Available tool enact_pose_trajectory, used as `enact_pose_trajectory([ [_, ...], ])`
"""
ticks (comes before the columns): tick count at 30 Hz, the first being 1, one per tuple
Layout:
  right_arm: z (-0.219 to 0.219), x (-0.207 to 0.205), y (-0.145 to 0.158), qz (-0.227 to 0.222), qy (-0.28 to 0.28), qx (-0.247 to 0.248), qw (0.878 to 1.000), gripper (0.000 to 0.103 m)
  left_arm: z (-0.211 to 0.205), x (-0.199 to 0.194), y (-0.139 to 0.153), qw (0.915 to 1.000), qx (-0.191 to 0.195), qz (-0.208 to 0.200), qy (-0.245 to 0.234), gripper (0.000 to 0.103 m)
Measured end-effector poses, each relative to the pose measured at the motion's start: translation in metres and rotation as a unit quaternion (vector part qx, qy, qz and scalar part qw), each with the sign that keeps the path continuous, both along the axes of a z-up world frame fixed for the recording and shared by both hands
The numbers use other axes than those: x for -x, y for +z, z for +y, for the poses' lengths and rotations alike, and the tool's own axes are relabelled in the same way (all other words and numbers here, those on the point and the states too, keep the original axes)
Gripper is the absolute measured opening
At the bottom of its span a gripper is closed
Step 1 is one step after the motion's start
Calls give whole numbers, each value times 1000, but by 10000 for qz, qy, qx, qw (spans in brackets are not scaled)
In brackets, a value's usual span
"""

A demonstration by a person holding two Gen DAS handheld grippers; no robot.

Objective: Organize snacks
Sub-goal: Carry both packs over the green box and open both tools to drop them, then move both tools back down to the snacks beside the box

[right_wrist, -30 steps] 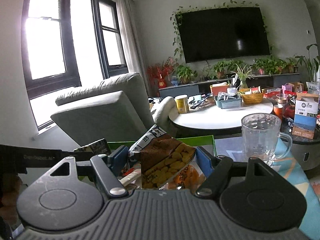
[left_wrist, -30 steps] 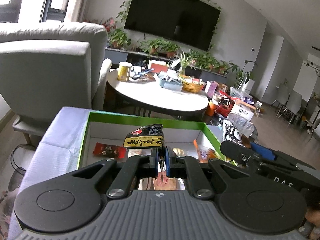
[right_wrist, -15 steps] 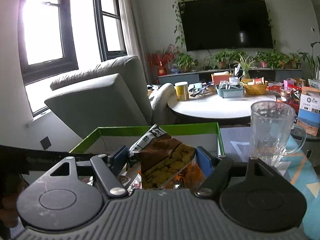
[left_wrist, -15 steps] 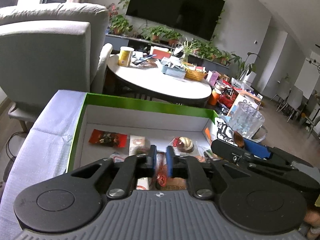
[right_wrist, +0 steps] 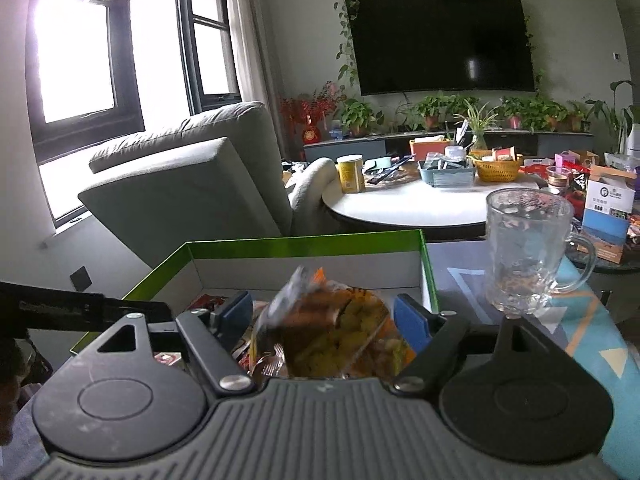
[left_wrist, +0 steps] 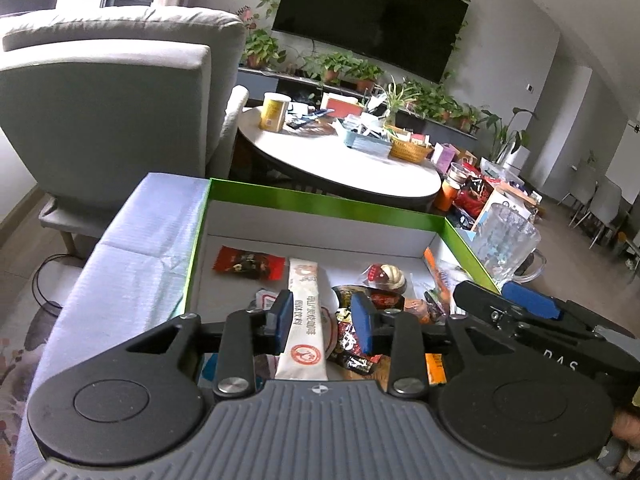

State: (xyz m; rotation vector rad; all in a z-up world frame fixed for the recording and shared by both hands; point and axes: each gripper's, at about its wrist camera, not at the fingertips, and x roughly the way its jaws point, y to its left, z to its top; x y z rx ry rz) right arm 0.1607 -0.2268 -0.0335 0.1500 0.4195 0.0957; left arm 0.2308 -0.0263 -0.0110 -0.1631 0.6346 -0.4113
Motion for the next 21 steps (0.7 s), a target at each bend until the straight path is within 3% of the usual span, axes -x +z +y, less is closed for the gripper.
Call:
enact_pose_trajectory([
  [13, -11, 25, 0, 49, -243, -60, 9997, 60, 15, 48, 7, 9991, -45, -124, -406, 30],
  [21, -24, 47, -3, 116, -527, -100, 9985, 60, 14, 68, -2, 9961, -292, -15, -830, 32],
])
